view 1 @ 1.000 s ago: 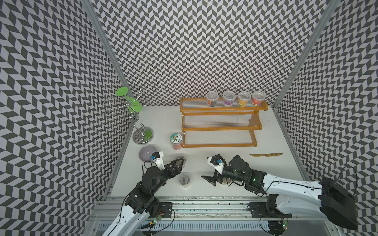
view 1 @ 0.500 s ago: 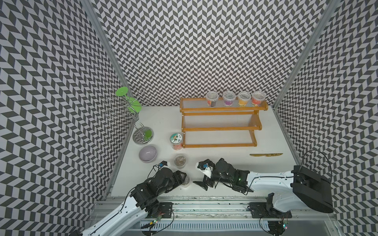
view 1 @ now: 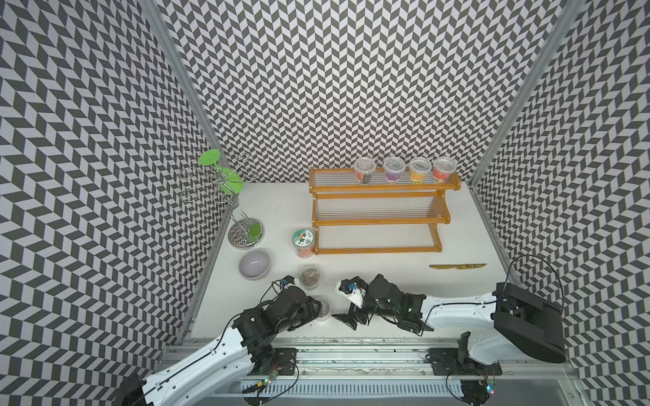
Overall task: Place the seed container on the shelf
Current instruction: Move the seed jar to the center of the board.
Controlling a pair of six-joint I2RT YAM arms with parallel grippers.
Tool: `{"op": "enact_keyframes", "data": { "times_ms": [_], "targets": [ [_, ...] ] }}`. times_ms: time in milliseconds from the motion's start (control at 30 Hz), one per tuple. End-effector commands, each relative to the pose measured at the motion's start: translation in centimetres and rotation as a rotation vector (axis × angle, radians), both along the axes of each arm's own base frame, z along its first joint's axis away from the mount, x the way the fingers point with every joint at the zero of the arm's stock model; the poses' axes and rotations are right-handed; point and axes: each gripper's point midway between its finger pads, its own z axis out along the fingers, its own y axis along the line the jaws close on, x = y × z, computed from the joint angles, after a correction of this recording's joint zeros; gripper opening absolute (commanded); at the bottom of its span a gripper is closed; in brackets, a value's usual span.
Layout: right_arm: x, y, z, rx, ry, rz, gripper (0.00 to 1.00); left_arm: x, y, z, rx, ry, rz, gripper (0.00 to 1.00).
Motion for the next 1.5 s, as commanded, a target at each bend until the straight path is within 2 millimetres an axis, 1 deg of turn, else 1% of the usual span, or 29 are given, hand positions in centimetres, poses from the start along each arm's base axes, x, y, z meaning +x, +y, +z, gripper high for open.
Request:
{"op": "enact_keyframes", "data": {
  "times_ms": [0, 167, 400, 467, 567, 667, 733, 800, 933, 1067, 1133, 1167, 1233, 1300, 1333, 1400, 1467],
  "targets": [
    [0.2, -0.4, 0.9, 0.032, -0.03, -0.027, 1.0, 0.5, -1.7, 0.7, -0.035, -0.038, -0.062, 0.43],
    [1.3, -2.1, 1.2, 0.014, -0.061, -0.115, 0.99, 1.5, -3.9, 1.3, -0.089, -0.079, -0.108, 0.42],
    [2.8, -4.1, 3.9, 0.064, -0.051, -0.24, 1.0, 4.2, -6.5, 2.2, -0.074, -0.169, -0.149, 0.41],
    [3.5, -5.0, 4.3, 0.079, -0.035, -0.27, 0.99, 5.1, -7.3, 2.4, -0.063, -0.195, -0.164, 0.41],
    [5.4, -7.2, 5.1, 0.132, 0.0, -0.367, 0.99, 6.5, -8.7, 2.9, -0.043, -0.226, -0.189, 0.41],
    [6.8, -8.9, 6.0, 0.182, 0.02, -0.428, 0.99, 7.6, -9.4, 3.0, -0.002, -0.235, -0.206, 0.41],
    [7.0, -9.2, 6.6, 0.198, 0.014, -0.436, 1.0, 8.0, -9.4, 3.2, 0.019, -0.242, -0.209, 0.42],
    [6.6, -8.9, 7.1, 0.2, -0.001, -0.398, 0.99, 8.2, -8.9, 3.5, 0.033, -0.252, -0.202, 0.46],
    [5.0, -7.9, 7.1, 0.167, -0.051, -0.252, 1.0, 8.2, -7.3, 4.2, 0.05, -0.289, -0.191, 0.57],
    [4.3, -7.7, 7.1, 0.173, -0.095, -0.196, 0.99, 8.2, -5.5, 5.4, 0.068, -0.353, -0.192, 0.65],
    [4.3, -7.7, 7.0, 0.174, -0.126, -0.19, 0.98, 8.2, -5.1, 6.3, 0.063, -0.41, -0.213, 0.7],
    [4.4, -7.8, 6.9, 0.173, -0.143, -0.191, 0.97, 8.1, -4.9, 6.8, 0.061, -0.443, -0.226, 0.73],
    [3.8, -7.5, 6.5, 0.157, -0.182, -0.136, 0.95, 8.1, -4.7, 7.6, 0.068, -0.504, -0.251, 0.82],
    [3.7, -7.4, 6.0, 0.129, -0.223, -0.104, 0.94, 8.1, -4.3, 8.2, 0.091, -0.56, -0.267, 0.95],
    [3.7, -7.4, 5.8, 0.113, -0.231, -0.097, 0.94, 8.3, -4.0, 8.3, 0.104, -0.577, -0.267, 0.99],
    [3.8, -7.4, 5.6, 0.075, -0.252, -0.084, 0.92, 8.5, -3.7, 8.8, 0.124, -0.61, -0.263, 1.0],
    [4.1, -7.6, 5.5, 0.057, -0.271, -0.092, 0.89, 8.5, -4.0, 9.4, 0.096, -0.635, -0.273, 1.0]
  ]
}}
